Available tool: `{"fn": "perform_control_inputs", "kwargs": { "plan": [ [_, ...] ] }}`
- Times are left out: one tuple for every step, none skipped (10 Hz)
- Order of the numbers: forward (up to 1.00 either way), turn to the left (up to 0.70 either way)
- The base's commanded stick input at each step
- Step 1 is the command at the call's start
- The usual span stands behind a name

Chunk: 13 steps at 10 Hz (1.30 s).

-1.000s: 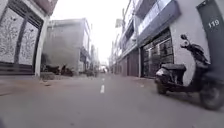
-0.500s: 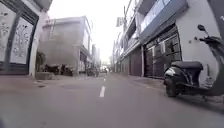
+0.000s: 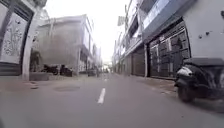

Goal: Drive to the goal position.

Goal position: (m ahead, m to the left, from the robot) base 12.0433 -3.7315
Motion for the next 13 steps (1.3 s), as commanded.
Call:
{"fn": "perform_control_inputs", "kwargs": {
  "plan": [
    [1.0,0.0],
    [1.0,0.0],
    [1.0,0.0],
    [1.0,0.0],
    [1.0,0.0],
    [1.0,0.0],
    [1.0,0.0],
    [1.0,0.0],
    [1.0,0.0],
    [1.0,0.0],
    [1.0,0.0],
    [1.0,0.0],
    [1.0,0.0]
  ]
}}
